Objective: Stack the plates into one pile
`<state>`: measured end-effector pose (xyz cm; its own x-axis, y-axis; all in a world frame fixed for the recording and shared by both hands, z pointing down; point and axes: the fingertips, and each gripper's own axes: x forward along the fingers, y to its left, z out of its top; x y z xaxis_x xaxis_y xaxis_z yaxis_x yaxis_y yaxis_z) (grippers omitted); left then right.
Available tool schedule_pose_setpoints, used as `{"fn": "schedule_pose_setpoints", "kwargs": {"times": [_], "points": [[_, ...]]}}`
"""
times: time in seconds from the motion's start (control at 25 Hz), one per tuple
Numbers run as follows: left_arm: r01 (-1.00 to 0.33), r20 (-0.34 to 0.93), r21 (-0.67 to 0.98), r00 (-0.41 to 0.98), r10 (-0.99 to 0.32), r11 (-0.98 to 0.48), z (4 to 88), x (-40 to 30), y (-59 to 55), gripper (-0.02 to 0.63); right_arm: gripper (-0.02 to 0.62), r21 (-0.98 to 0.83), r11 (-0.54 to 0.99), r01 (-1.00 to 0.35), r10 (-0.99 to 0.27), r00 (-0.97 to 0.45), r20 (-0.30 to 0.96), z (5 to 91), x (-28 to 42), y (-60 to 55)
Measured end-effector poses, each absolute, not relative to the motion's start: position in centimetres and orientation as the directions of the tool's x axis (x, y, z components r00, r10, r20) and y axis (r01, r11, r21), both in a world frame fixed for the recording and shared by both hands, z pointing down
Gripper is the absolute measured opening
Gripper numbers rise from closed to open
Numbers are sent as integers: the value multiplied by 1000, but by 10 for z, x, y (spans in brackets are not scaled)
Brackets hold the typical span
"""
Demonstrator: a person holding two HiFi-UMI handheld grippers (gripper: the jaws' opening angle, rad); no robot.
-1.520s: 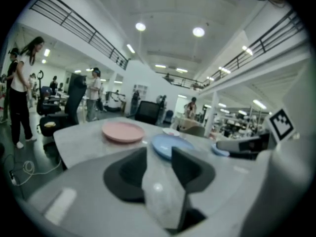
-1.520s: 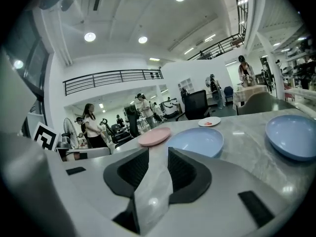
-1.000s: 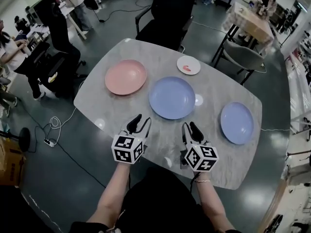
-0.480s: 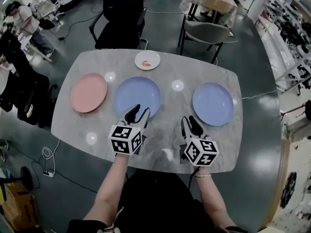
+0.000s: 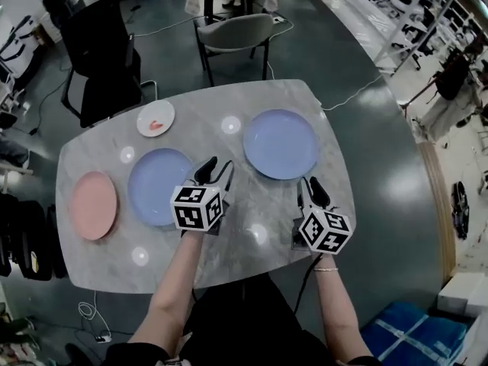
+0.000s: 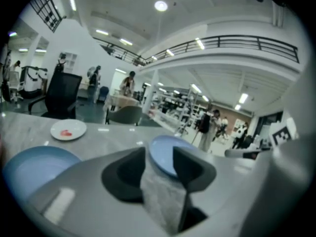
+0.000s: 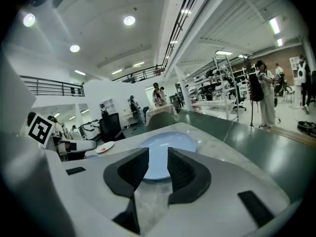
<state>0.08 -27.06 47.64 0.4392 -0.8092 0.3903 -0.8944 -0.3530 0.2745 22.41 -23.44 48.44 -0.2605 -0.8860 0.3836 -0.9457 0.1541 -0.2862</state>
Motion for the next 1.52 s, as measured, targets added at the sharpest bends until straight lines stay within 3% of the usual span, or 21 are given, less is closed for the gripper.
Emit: {"fn": "schedule_pose_setpoints", "kwargs": {"times": [0.32,0.88,1.24,1.52], "points": [[-879,449,310,472,-759,-363,515,52,-334,189,107,-204,-6,-979,-883,-91,461,518,290,-273],[-901,582,321,431,-690,-292,572,77,-376,205,114,-165,10,-986,-758,-115,642,574,300,-318],[-912,600,261,411,-686,-318,577,87,-364,121,91,-214,-4,-977,-771,-134,622,571,301,-315],[-937,550,233,349,-759,-261,535,63,-338,117,84,-237,53,-970,-803,-182,568,535,281,-309]]}}
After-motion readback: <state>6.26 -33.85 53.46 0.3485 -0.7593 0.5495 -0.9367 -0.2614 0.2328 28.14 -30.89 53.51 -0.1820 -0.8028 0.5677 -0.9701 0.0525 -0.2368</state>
